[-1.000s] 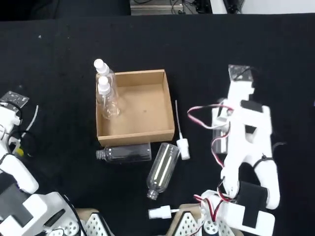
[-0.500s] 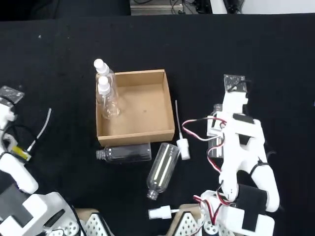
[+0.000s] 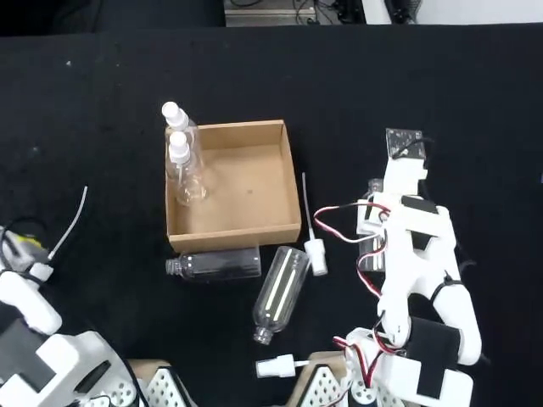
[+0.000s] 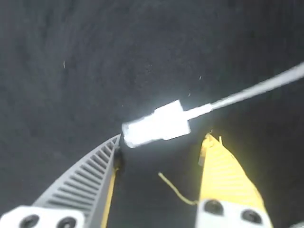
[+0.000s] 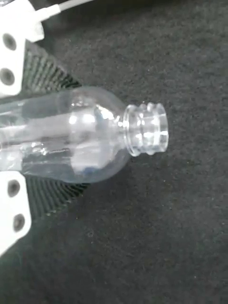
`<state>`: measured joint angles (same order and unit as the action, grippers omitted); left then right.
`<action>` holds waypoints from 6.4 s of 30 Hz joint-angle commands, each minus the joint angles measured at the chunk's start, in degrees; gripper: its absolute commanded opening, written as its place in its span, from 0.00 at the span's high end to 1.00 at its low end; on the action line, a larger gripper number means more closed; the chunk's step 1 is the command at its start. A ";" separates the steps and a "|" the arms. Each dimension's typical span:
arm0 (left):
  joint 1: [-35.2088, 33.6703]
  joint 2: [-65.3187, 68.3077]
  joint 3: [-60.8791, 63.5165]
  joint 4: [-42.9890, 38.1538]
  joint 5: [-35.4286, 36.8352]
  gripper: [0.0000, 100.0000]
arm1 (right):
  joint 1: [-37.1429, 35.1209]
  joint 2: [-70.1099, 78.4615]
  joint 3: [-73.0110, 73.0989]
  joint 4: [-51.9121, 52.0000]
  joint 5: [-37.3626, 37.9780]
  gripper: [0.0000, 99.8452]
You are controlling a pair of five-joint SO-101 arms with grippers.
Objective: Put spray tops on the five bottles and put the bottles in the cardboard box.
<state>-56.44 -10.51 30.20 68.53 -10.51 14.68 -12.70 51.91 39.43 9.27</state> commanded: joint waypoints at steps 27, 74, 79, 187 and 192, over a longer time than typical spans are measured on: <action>4.62 -0.44 9.71 -11.78 61.89 0.76 | -0.97 -2.15 0.04 -1.23 0.26 0.99; -1.54 -0.44 6.64 -3.96 22.51 0.74 | -0.97 -2.15 0.04 -1.23 0.26 0.99; -1.54 -0.35 9.10 -4.13 30.77 0.74 | -0.97 -2.15 0.04 -1.23 0.26 0.99; 4.00 12.13 -30.02 19.96 26.90 0.97 | -0.88 -16.48 -11.03 13.89 -0.18 0.99; 4.26 12.13 -46.73 31.30 26.99 0.97 | -2.46 -26.95 -11.65 17.49 -0.09 0.99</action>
<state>-52.92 2.68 -1.10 91.91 16.48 14.77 -30.29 44.09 54.55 9.27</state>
